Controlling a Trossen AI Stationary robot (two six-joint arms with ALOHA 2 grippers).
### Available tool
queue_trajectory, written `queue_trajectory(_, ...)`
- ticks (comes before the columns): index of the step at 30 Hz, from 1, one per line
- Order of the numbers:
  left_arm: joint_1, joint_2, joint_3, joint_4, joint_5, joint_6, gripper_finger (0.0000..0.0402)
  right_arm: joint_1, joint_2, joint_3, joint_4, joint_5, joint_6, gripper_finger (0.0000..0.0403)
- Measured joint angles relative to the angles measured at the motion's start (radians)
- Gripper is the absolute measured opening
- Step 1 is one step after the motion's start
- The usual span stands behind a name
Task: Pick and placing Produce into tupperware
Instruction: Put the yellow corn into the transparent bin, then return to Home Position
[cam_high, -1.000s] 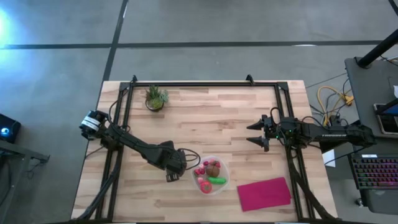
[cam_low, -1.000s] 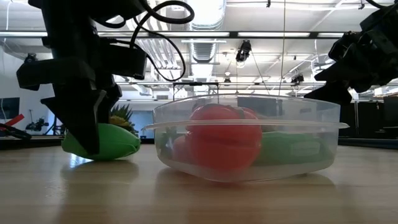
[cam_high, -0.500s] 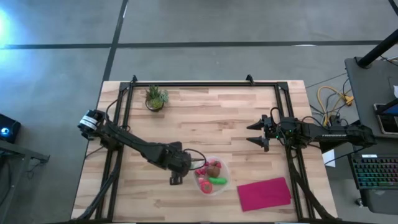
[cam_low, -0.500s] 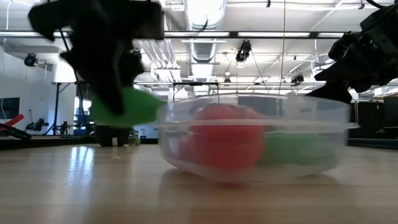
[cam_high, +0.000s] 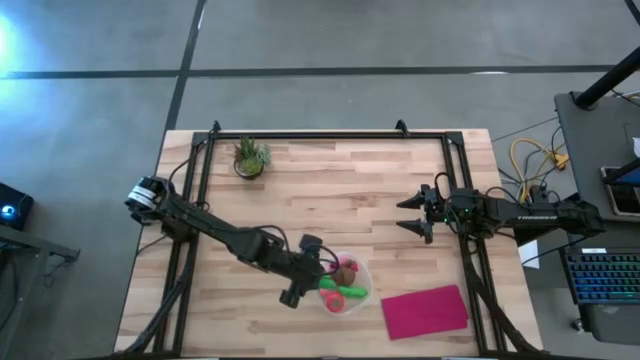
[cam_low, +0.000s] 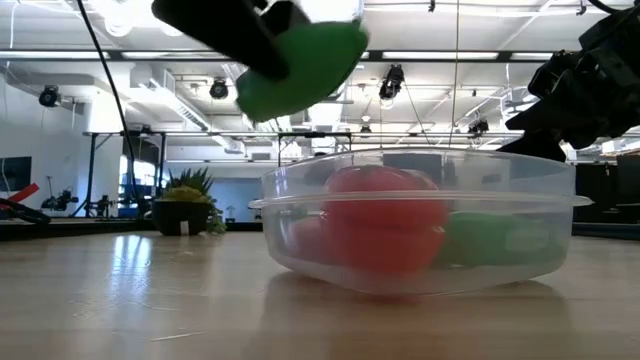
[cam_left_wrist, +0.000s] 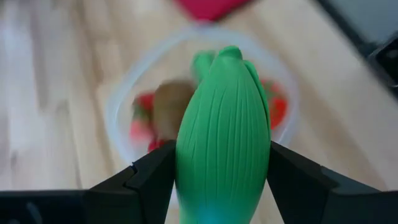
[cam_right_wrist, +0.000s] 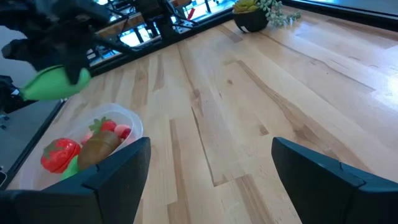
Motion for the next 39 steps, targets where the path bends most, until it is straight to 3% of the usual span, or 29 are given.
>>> queue_trajectory(3, 0.008, 0.032, -0.005, 0.107, 0.067, 0.067, 0.0212, 0.0, 0.0, 0.0, 0.0, 0.0, 0.0, 0.0327)
queue_trajectory(6, 0.016, 0.086, 0.016, 0.108, 0.103, 0.069, 0.0212, 0.0, 0.0, 0.0, 0.0, 0.0, 0.0, 0.0327)
queue_trajectory(16, 0.024, 0.178, 0.075, 0.117, 0.09, 0.069, 0.0216, 0.0, 0.003, 0.0, -0.001, 0.0, 0.0, 0.0327)
queue_trajectory(28, 0.044, 0.198, 0.096, 0.16, 0.078, 0.069, 0.0296, 0.0, 0.005, 0.0, -0.001, 0.0, 0.0, 0.0327)
queue_trajectory(36, 0.05, 0.149, 0.092, -0.082, -0.008, 0.062, 0.0299, 0.0, 0.006, 0.0, 0.0, 0.0, 0.0, 0.0327)
queue_trajectory(39, 0.05, 0.113, 0.087, -0.202, -0.041, -0.019, 0.0299, 0.0, 0.006, 0.0, 0.0, 0.0, 0.0, 0.0327)
